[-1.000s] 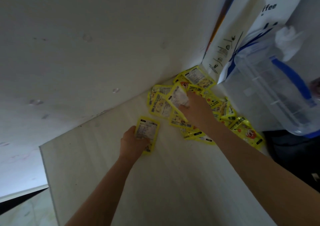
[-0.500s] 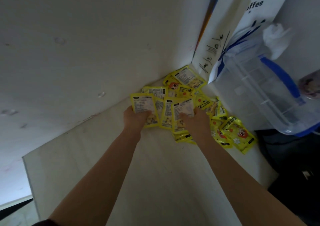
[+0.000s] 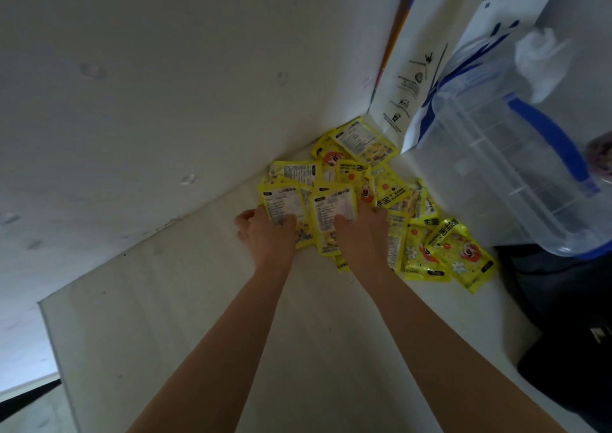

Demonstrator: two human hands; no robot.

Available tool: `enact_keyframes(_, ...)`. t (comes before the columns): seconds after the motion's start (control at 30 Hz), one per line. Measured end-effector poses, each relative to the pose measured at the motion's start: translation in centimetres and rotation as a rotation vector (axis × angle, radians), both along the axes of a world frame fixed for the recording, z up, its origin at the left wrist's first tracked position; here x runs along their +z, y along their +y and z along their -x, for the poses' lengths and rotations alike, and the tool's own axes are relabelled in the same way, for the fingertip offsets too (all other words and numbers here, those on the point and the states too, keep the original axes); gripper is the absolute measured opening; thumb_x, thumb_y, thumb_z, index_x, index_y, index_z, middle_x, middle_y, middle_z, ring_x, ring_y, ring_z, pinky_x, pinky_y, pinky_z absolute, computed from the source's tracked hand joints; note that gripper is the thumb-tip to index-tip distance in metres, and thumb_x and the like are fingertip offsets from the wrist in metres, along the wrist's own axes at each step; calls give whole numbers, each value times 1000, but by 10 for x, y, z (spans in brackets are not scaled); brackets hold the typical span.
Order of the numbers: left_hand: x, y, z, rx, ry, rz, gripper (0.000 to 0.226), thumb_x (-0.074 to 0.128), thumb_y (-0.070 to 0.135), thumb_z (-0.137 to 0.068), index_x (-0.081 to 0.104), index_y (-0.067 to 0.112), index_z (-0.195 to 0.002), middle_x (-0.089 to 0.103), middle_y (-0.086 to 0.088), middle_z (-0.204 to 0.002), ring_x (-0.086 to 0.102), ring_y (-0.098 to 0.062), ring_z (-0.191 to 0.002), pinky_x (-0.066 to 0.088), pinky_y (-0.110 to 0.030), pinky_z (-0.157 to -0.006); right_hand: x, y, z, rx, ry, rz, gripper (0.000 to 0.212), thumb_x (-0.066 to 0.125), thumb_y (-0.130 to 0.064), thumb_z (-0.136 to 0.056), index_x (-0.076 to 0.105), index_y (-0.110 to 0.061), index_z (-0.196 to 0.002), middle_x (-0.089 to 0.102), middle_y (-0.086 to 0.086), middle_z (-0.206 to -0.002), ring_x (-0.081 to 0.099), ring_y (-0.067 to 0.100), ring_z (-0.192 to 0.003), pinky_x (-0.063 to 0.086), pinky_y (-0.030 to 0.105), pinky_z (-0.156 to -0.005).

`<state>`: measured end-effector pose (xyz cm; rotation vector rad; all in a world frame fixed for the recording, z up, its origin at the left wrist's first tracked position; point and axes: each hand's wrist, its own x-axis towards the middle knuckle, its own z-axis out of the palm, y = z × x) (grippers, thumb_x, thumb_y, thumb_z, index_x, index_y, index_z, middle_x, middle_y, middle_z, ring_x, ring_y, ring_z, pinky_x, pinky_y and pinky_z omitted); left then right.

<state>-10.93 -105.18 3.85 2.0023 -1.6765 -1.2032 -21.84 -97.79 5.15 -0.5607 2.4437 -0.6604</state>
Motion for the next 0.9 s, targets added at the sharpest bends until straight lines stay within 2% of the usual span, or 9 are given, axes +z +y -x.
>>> enact_keyframes(0.07,0,1,3,22,43,-41,35,66,32,-77,64,16,-109,54,-10,-120,44,-29,-115,38,-31,-95,3,-4,-3,-11,-9,-39,44,53,-27,-91,48,-7,-129,37,17,-131,48,39,-110,44,38,-81)
enact_keyframes(0.17,-11,1,8,88,102,-65,48,60,49,-59,66,23,-99,63,-7,-105,60,-31,-98,54,-47,-87,6,-8,-2,-45,-55,-37,40,51,-25,-92,47,-7,-127,34,17,-130,52,38,-102,39,33,-70)
enact_keyframes(0.27,-10,-1,10,133,152,-82,36,68,38,-64,67,22,-96,64,-7,-105,65,-25,-89,58,-45,-80,6,-11,-1,-70,-95,-6,38,52,-23,-91,48,-5,-124,37,18,-126,52,37,-98,40,34,-68)
enact_keyframes(0.37,0,-1,14,167,217,-84,27,71,26,-70,68,21,-96,64,-7,-107,66,-22,-85,59,-42,-77,5,-11,1,-79,-101,55,35,55,-23,-89,52,-3,-118,53,18,-117,54,32,-91,38,31,-64)
enact_keyframes(0.47,7,1,17,225,294,-77,14,71,18,-71,65,25,-82,67,-6,-97,67,-20,-79,60,-35,-67,6,-11,0,-72,-120,98,32,56,-22,-90,55,-4,-116,62,12,-104,51,23,-78,35,28,-58)
enact_keyframes(0.53,10,2,18,264,347,-78,16,69,8,-76,65,22,-82,68,-1,-84,66,-16,-71,55,-27,-57,6,-10,-1,-67,-121,113,33,57,-23,-90,54,-6,-118,62,11,-105,54,24,-82,37,30,-63)
enact_keyframes(0.6,12,3,17,287,383,-89,17,68,4,-77,65,18,-87,68,3,-79,65,-13,-68,52,-24,-55,7,-9,-2,-60,-107,139,31,58,-26,-90,55,-8,-116,63,10,-106,60,28,-90,45,34,-68)
enact_keyframes(0.73,13,3,12,304,401,-79,17,70,4,-77,64,18,-85,69,1,-82,67,-16,-72,58,-30,-62,10,-6,-1,-65,-105,224,28,61,-28,-89,57,-10,-111,64,5,-102,62,25,-89,51,37,-74)
enact_keyframes(0.9,22,-2,-2,273,443,-39,18,67,2,-81,65,16,-93,68,3,-84,66,-14,-75,52,-22,-58,18,7,12,-87,-97,307,24,64,-25,-88,58,-11,-107,63,2,-96,62,20,-86,51,35,-74)
